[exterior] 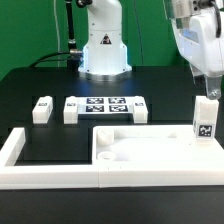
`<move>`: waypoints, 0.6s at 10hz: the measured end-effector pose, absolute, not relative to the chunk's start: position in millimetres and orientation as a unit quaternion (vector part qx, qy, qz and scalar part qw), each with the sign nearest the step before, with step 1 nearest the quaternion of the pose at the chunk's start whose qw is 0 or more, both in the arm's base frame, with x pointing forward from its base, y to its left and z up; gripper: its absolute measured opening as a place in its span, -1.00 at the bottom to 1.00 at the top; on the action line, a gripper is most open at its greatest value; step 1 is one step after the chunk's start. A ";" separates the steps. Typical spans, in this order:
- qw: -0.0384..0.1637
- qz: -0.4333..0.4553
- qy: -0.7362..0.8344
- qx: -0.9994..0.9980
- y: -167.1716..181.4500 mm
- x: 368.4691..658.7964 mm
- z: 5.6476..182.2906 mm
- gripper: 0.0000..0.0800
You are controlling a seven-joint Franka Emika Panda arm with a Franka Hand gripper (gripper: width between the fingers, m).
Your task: Assemble desk
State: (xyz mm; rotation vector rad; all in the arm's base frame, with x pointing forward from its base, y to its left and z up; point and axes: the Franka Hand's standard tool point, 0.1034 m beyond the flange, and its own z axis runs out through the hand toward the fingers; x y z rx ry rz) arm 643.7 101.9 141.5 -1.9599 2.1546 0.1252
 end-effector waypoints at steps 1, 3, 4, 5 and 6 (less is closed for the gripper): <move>0.113 0.043 0.734 -0.669 102.2 643.6 141.4 0.62; 0.114 0.042 0.728 -0.675 102.7 643.0 142.6 0.62; 0.116 0.039 0.713 -0.690 102.0 638.7 148.6 0.62; 0.118 0.036 0.688 -0.715 100.6 629.9 154.7 0.62; 0.116 0.036 0.672 -0.731 99.8 617.3 156.2 0.62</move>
Offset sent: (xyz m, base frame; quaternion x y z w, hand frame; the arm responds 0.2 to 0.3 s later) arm -0.0260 -0.0037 0.0193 0.0029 -0.0133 -0.0493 0.9987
